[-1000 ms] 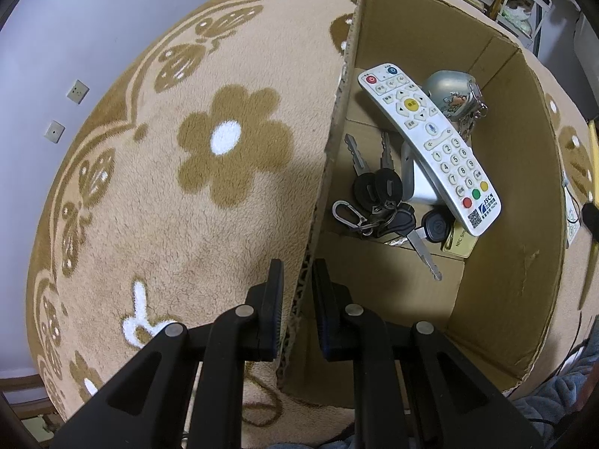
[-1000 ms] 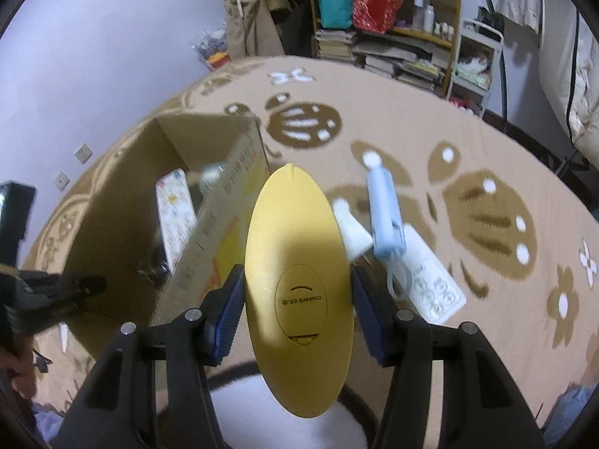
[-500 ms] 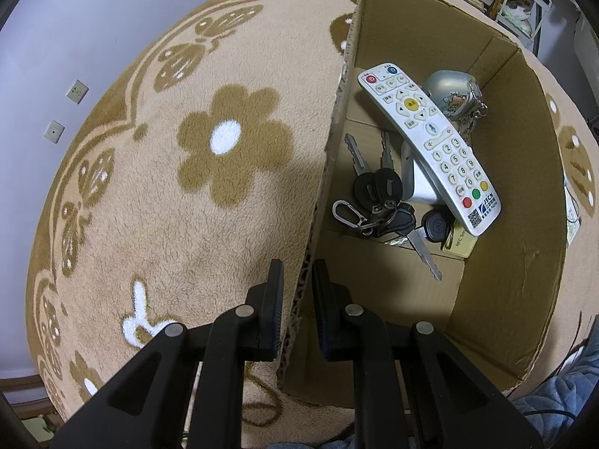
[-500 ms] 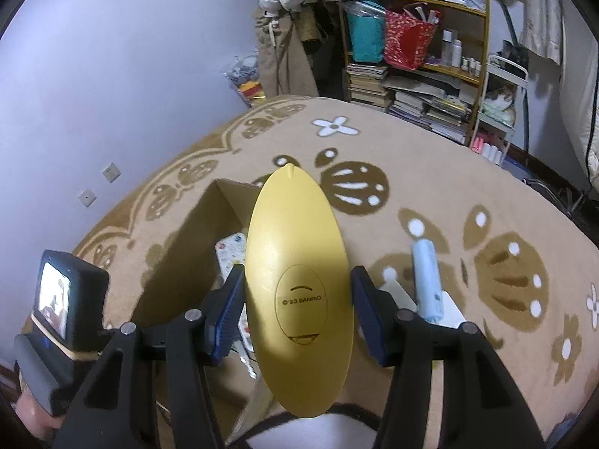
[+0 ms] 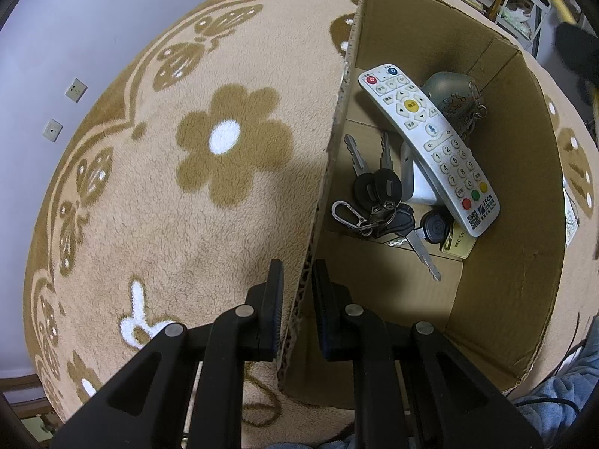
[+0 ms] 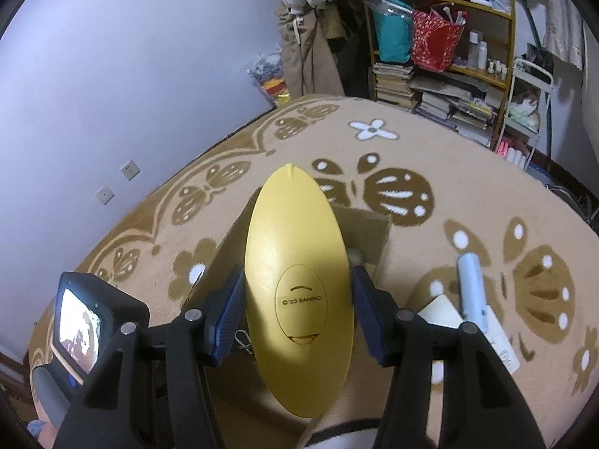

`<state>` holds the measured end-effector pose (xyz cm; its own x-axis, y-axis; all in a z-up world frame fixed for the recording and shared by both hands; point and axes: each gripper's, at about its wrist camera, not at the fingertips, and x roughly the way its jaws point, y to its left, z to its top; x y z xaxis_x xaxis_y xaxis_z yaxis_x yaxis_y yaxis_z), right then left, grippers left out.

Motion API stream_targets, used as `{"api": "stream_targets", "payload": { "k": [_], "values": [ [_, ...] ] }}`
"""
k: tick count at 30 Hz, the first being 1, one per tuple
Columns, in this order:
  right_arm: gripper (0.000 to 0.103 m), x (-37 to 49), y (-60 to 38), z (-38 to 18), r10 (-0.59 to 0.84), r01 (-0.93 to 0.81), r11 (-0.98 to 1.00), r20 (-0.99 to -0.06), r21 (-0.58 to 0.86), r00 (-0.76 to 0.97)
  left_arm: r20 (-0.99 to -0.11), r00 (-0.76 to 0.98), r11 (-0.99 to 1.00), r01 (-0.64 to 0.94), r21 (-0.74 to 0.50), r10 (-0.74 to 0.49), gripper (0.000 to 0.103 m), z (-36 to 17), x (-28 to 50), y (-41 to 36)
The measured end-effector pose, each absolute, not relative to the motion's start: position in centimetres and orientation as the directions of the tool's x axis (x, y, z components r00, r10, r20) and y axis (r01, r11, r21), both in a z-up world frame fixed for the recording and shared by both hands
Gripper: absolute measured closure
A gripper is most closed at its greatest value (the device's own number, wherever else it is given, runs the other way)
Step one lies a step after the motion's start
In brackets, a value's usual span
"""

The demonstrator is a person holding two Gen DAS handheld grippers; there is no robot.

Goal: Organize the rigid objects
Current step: 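Carry the yellow case over the box and open the right tool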

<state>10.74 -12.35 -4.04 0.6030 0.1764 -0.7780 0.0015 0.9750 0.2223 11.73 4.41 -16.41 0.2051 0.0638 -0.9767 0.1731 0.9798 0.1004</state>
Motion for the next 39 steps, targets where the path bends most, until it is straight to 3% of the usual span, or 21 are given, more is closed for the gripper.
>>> {"api": "stream_targets", "payload": {
  "k": [13, 32, 37, 39],
  "values": [
    [0.043, 11.8, -12.0, -8.2, 0.241, 0.04, 0.949, -0.801, 0.313, 0.548, -0.976, 0.206, 0.979, 0.174, 0.103, 0.066, 0.087, -16.5, 11.7, 4.4],
    [0.042, 11.0, -12.1, -8.8, 0.236, 0.011, 0.959, -0.822, 0.283, 0.519, -0.976, 0.203, 0.977, 0.178, 0.115, 0.077, 0.087, -16.6, 11.7, 4.3],
    [0.034, 10.3, -13.0, -7.8, 0.236, 0.016, 0.958, -0.814, 0.287, 0.531, -0.976, 0.202, 0.978, 0.176, 0.112, 0.076, 0.087, -16.7, 11.8, 4.4],
    [0.026, 10.1, -13.4, -7.1, 0.233, 0.011, 0.959, -0.806, 0.284, 0.544, -0.977, 0.202, 0.978, 0.176, 0.111, 0.075, 0.087, -16.6, 11.8, 4.4]
  ]
}}
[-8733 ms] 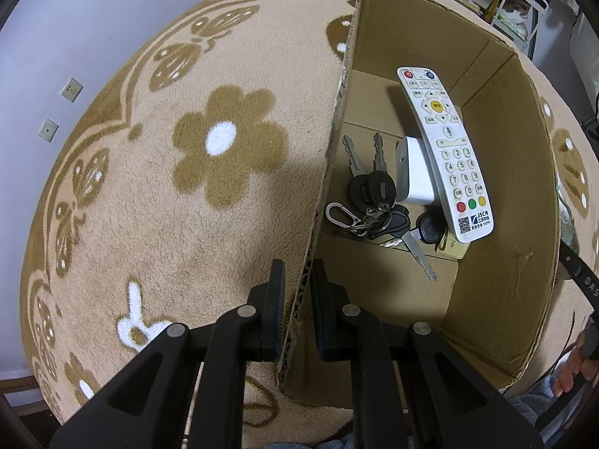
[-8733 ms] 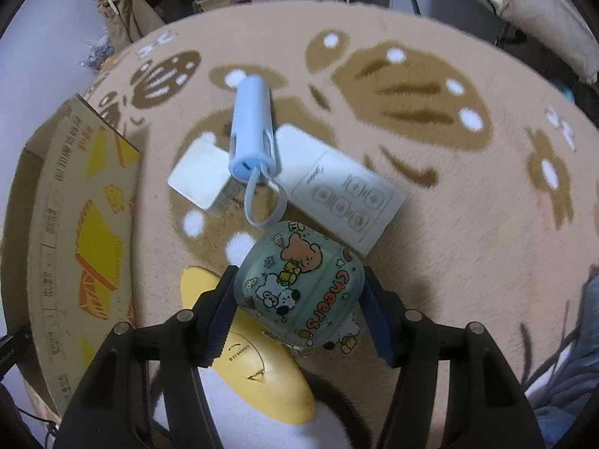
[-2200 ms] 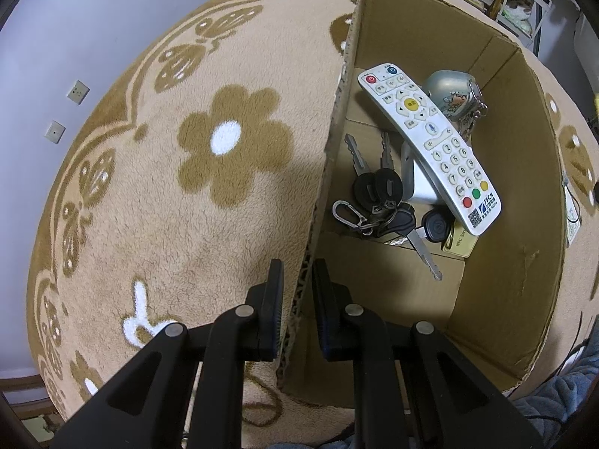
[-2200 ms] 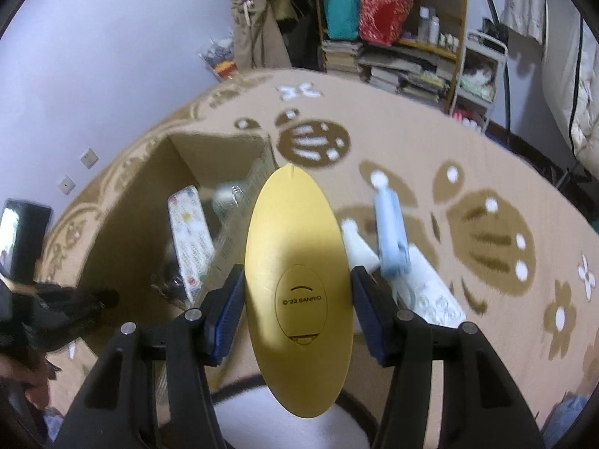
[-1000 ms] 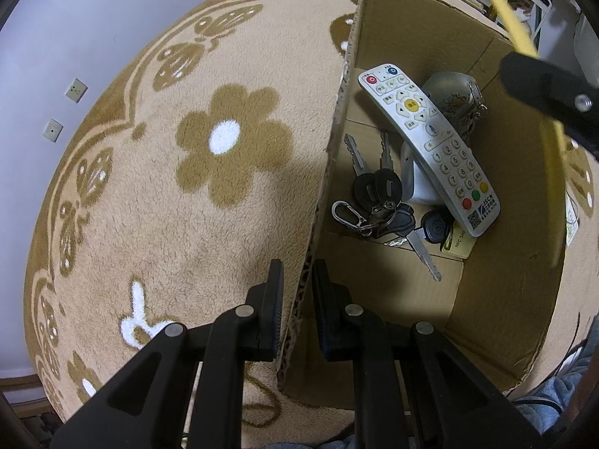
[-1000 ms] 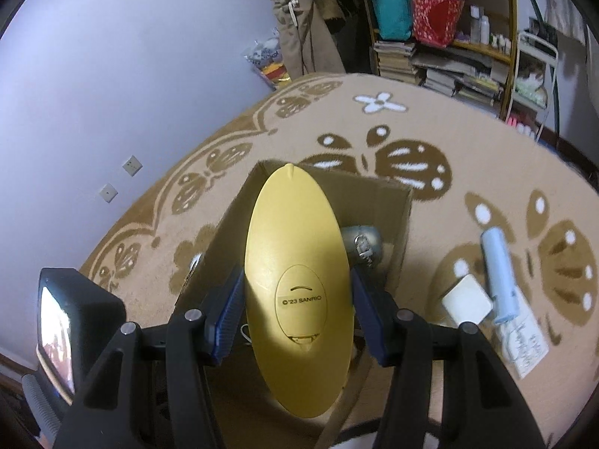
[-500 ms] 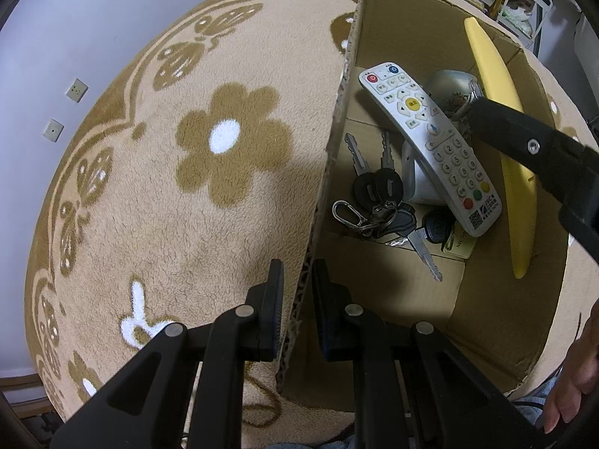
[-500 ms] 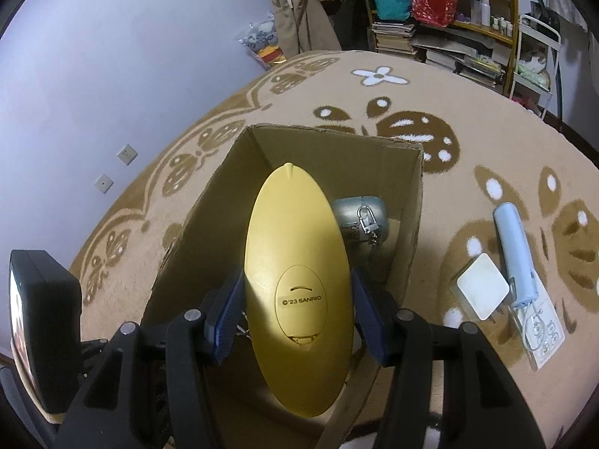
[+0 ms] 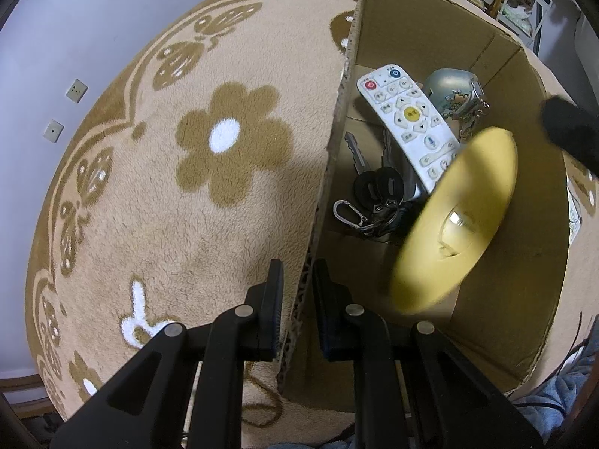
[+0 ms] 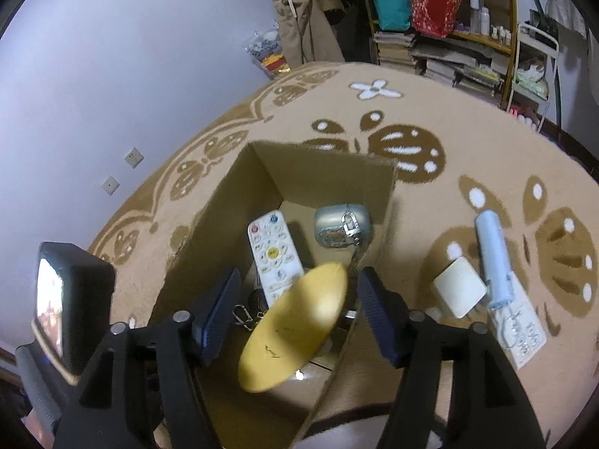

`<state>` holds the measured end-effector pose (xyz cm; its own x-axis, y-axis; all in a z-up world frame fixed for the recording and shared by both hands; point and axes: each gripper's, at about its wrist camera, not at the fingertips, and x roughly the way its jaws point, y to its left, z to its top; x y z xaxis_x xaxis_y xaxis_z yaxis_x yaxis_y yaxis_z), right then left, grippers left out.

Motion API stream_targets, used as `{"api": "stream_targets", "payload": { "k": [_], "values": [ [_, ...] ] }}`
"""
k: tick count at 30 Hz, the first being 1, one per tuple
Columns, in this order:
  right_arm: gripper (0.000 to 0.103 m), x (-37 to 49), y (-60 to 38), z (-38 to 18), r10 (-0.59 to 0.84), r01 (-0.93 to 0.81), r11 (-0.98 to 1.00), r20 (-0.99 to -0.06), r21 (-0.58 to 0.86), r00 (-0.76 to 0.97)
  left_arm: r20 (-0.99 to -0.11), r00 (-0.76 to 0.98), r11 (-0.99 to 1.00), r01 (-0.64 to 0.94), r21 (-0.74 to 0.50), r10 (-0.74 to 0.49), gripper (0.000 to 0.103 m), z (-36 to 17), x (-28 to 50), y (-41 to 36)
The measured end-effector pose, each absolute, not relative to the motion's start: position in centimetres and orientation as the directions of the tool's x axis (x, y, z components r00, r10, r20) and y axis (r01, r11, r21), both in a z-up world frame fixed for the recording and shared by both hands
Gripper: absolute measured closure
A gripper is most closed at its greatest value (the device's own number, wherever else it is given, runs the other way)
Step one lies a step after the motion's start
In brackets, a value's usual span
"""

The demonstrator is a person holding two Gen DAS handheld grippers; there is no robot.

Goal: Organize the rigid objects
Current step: 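Carry the yellow case over the box and open the right tool, then move the right tool to the light-blue power bank and grasp it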

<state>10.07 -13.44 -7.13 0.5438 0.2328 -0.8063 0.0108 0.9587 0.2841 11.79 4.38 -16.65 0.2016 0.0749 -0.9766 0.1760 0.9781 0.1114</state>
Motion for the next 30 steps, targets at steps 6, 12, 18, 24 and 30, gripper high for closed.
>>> {"api": "stream_targets", "payload": {
  "k": [6, 12, 18, 24, 30],
  "values": [
    [0.008, 8.7, -15.2, -5.0, 0.144, 0.001, 0.983, -0.767, 0.185, 0.625, -0.977, 0.201, 0.978, 0.176, 0.112, 0.076, 0.087, -16.7, 11.8, 4.3],
    [0.005, 8.1, -19.2, -5.5, 0.063, 0.09, 0.983, -0.756, 0.159, 0.652, -0.978, 0.195, 0.98, 0.169, 0.103, 0.069, 0.087, -16.7, 11.8, 4.5],
    [0.005, 8.3, -22.5, -7.3, -0.005, 0.174, 0.975, -0.767, 0.139, 0.642, -0.979, 0.191, 0.98, 0.17, 0.104, 0.071, 0.087, -16.8, 11.9, 4.7],
    [0.005, 9.4, -24.8, -9.6, -0.025, 0.222, 0.964, -0.78, 0.147, 0.625, -0.978, 0.193, 0.978, 0.177, 0.113, 0.078, 0.087, -16.9, 11.9, 4.5],
    [0.006, 11.1, -25.1, -11.8, -0.042, 0.22, 0.969, -0.798, 0.115, 0.602, -0.978, 0.191, 0.977, 0.18, 0.115, 0.08, 0.087, -16.9, 11.9, 4.4]
  ]
}}
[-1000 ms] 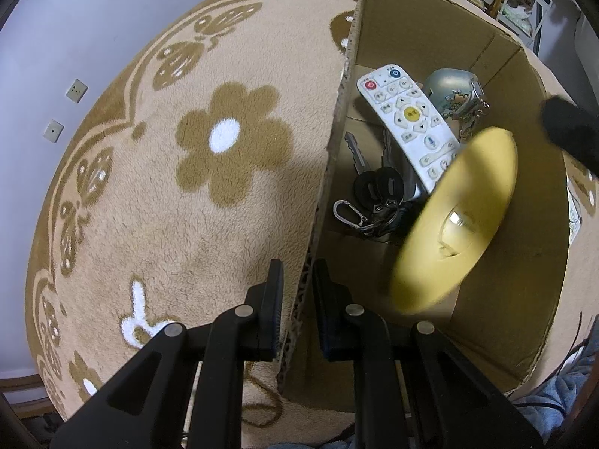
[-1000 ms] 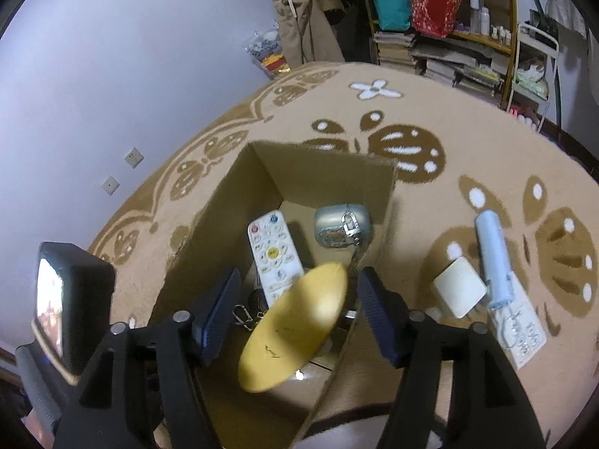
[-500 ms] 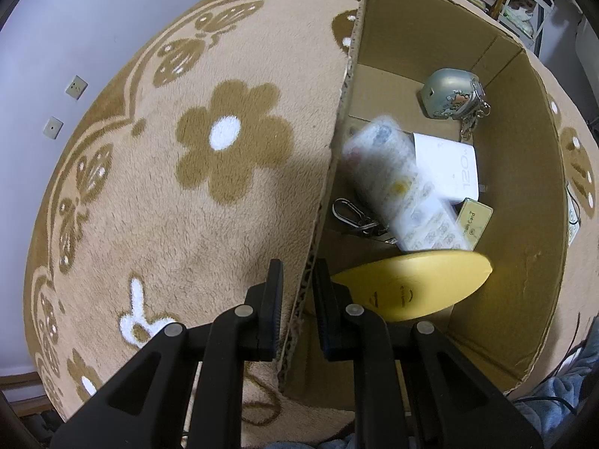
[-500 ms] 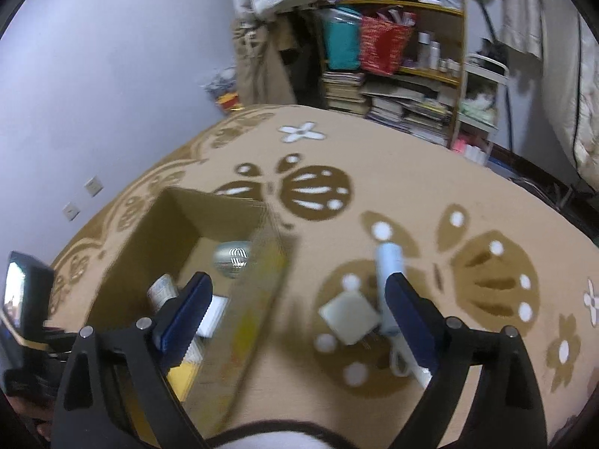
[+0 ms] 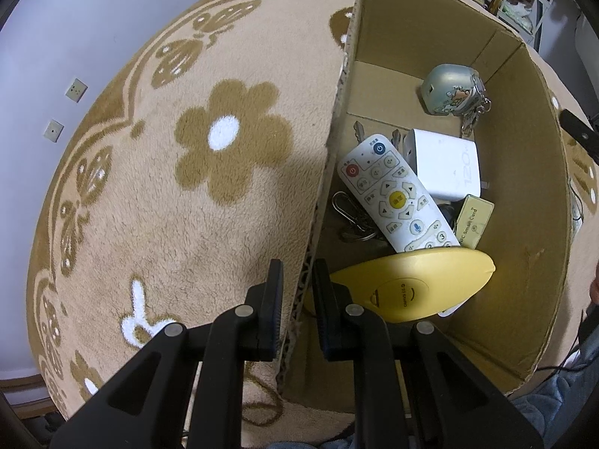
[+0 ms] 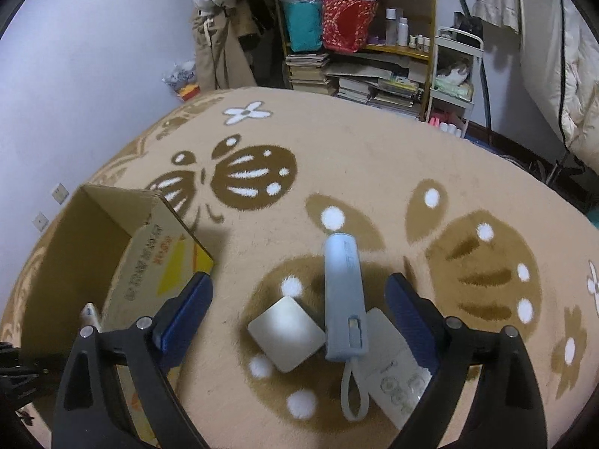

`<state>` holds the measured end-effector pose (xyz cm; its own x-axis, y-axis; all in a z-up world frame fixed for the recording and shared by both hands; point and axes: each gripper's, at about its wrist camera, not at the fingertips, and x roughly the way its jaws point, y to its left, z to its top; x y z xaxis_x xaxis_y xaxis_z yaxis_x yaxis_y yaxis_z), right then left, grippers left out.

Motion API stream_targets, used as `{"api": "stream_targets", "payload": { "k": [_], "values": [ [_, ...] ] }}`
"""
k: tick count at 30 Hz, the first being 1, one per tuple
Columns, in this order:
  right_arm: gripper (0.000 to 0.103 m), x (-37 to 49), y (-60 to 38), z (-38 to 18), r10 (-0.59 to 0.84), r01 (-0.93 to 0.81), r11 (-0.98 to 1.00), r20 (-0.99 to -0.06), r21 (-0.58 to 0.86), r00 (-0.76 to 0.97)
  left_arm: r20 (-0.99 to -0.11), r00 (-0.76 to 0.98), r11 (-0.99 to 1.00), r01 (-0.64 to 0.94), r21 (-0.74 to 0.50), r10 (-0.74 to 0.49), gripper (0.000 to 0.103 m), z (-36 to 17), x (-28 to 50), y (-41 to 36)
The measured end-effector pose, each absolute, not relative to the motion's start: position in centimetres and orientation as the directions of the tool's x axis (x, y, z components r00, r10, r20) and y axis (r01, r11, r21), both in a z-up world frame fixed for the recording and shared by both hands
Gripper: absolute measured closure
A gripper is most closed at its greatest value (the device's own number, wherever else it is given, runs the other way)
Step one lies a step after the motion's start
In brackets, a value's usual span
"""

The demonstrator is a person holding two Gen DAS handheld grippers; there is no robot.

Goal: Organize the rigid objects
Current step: 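Move the right tool to the light-blue power bank and grasp it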

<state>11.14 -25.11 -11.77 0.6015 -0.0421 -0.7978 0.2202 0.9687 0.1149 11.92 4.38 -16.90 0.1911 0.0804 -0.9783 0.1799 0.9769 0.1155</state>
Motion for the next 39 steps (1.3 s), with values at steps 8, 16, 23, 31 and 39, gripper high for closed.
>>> {"api": "stream_targets", "payload": {
  "k": [8, 16, 23, 31, 39],
  "values": [
    [0.024, 11.9, -25.1, -14.9, -0.075, 0.244, 0.967, -0.84, 0.07, 0.537, -0.978, 0.186, 0.974, 0.185, 0.13, 0.095, 0.087, -17.2, 11.9, 4.1],
    [0.041, 11.5, -27.5, -16.9, -0.076, 0.337, 0.935, -0.864, 0.112, 0.498, -0.978, 0.184, 0.973, 0.188, 0.136, 0.101, 0.087, -17.3, 11.9, 4.0],
    [0.073, 11.5, -27.8, -17.6, -0.045, 0.325, 0.936, -0.872, 0.134, 0.487, -0.978, 0.184, 0.973, 0.188, 0.136, 0.101, 0.087, -17.3, 11.9, 4.1],
    [0.073, 11.2, -27.1, -16.9, -0.056, 0.331, 0.937, -0.881, 0.117, 0.47, -0.979, 0.183, 0.974, 0.187, 0.129, 0.095, 0.087, -17.3, 11.9, 4.2],
    [0.074, 11.2, -26.6, -13.9, -0.096, 0.355, 0.929, -0.856, 0.107, 0.508, -0.98, 0.177, 0.975, 0.188, 0.119, 0.086, 0.089, -17.5, 11.9, 4.3]
  ]
}}
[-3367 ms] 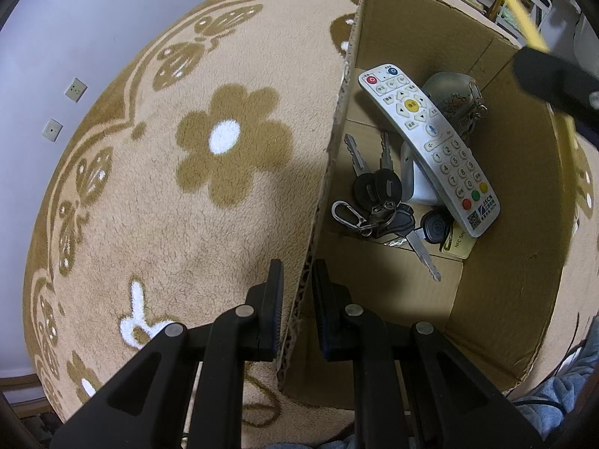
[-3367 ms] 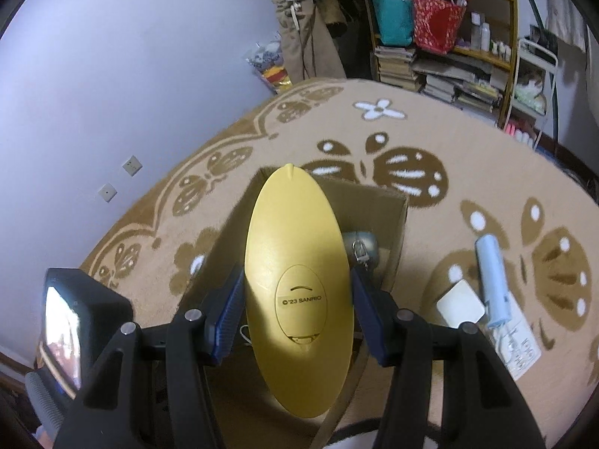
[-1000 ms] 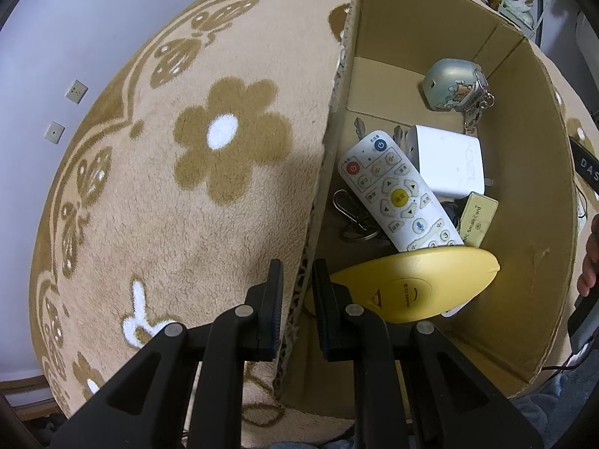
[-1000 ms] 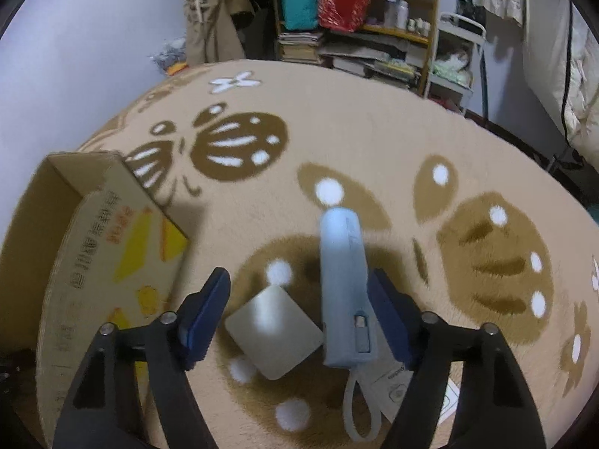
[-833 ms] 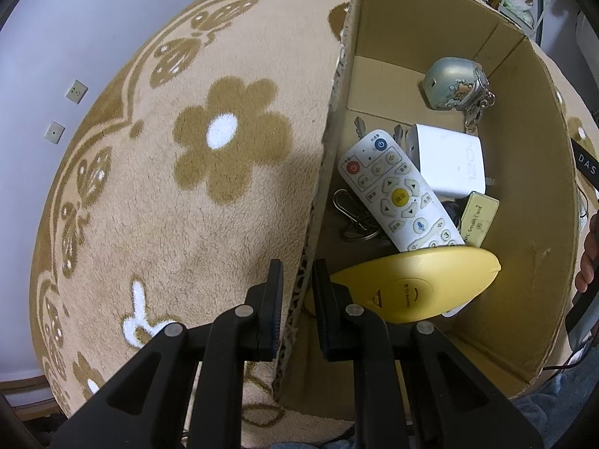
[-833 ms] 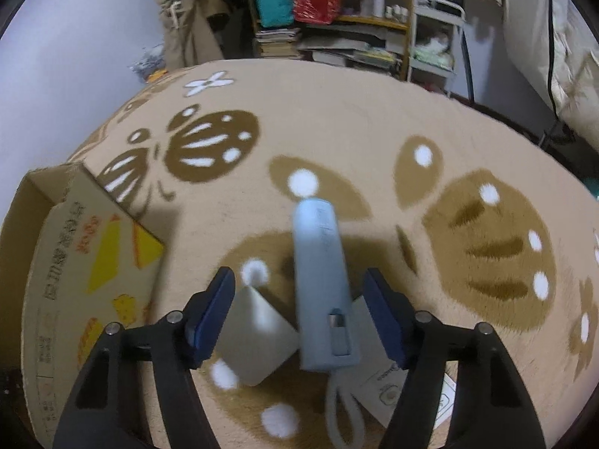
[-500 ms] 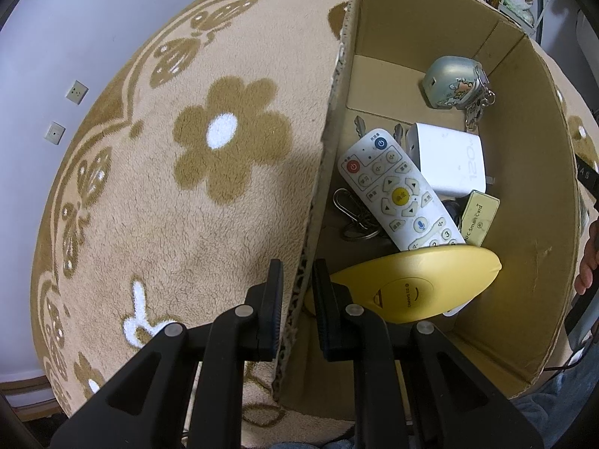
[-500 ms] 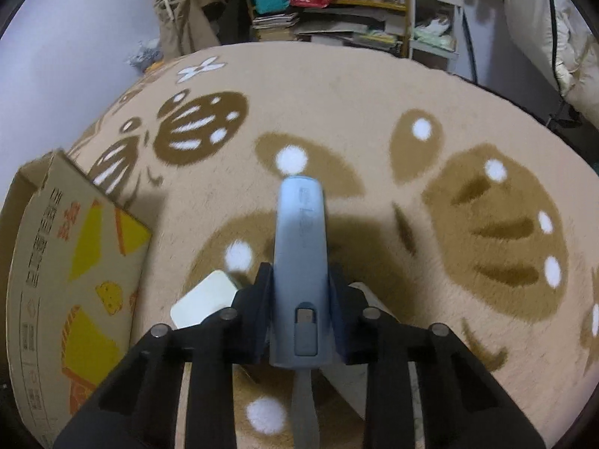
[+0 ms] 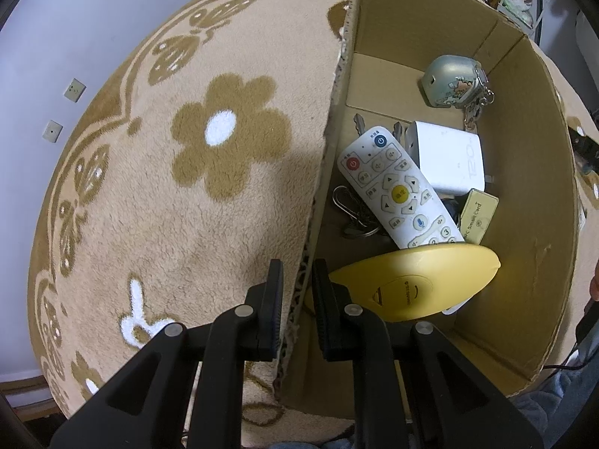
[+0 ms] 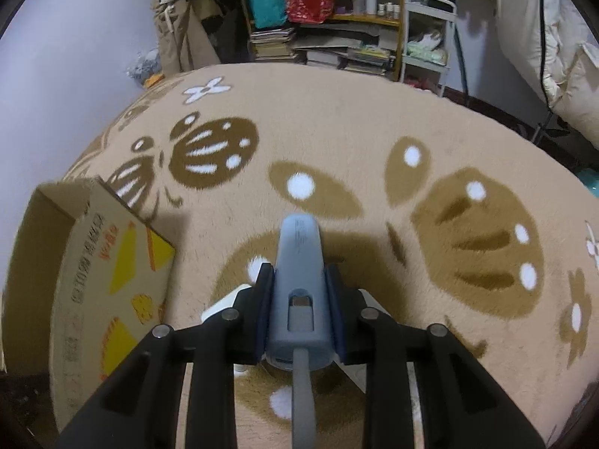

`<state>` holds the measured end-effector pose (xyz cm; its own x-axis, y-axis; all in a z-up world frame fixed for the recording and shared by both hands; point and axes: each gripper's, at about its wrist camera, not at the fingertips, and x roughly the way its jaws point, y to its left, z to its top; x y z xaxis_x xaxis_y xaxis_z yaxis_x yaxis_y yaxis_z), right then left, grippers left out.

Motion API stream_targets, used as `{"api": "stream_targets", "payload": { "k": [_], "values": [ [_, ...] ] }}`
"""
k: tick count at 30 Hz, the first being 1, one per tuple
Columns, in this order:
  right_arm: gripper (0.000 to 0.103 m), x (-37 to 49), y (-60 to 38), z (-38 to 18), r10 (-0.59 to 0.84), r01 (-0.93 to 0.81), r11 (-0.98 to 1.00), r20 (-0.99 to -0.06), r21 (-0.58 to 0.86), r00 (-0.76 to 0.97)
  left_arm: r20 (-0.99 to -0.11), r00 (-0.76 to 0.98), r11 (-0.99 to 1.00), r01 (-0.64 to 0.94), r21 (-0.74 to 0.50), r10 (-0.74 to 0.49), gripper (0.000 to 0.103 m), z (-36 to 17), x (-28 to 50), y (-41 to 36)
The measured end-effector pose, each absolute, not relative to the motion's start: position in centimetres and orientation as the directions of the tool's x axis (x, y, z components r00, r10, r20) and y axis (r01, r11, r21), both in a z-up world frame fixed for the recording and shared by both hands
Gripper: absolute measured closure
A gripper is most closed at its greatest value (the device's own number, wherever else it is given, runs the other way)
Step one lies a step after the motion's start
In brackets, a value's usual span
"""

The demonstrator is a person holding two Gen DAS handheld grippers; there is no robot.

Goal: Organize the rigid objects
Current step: 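Move the right tool to the light-blue power bank and grasp it, then carry the power bank into the box and open the right tool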

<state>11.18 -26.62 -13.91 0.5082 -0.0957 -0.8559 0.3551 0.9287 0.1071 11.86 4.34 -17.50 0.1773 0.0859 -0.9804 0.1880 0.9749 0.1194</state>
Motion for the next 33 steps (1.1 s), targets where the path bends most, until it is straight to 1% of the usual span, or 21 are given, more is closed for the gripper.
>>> {"api": "stream_targets", "payload": {
  "k": [4, 11, 16, 20, 24, 29, 33],
  "values": [
    [0.074, 11.1, -26.5, -12.2, -0.091, 0.361, 0.923, -0.839, 0.131, 0.536, -0.979, 0.18, 0.971, 0.199, 0.135, 0.1, 0.09, -17.6, 11.7, 4.1],
    [0.074, 10.5, -25.3, -7.4, -0.107, 0.347, 0.923, -0.755, 0.167, 0.648, -0.98, 0.177, 0.973, 0.191, 0.127, 0.093, 0.089, -17.6, 11.7, 4.0],
    [0.074, 10.1, -23.5, -4.0, -0.052, 0.271, 0.941, -0.701, 0.205, 0.711, -0.98, 0.176, 0.973, 0.191, 0.127, 0.094, 0.089, -17.6, 11.7, 4.0],
    [0.074, 10.1, -21.5, -2.7, 0.01, 0.197, 0.954, -0.682, 0.225, 0.731, -0.979, 0.18, 0.972, 0.195, 0.132, 0.097, 0.09, -17.5, 11.7, 4.0],
    [0.074, 10.2, -19.2, -3.0, 0.058, 0.14, 0.963, -0.684, 0.23, 0.728, -0.979, 0.179, 0.972, 0.196, 0.13, 0.095, 0.09, -17.5, 11.6, 4.0],
    [0.074, 10.4, -16.0, -4.9, 0.137, 0.056, 0.969, -0.706, 0.242, 0.695, -0.98, 0.177, 0.973, 0.192, 0.124, 0.09, 0.09, -17.5, 11.7, 4.1],
    [0.074, 10.4, -13.6, -5.9, 0.177, -0.018, 0.975, -0.722, 0.223, 0.669, -0.979, 0.181, 0.971, 0.198, 0.134, 0.098, 0.089, -17.5, 11.7, 4.1]
  ]
}}
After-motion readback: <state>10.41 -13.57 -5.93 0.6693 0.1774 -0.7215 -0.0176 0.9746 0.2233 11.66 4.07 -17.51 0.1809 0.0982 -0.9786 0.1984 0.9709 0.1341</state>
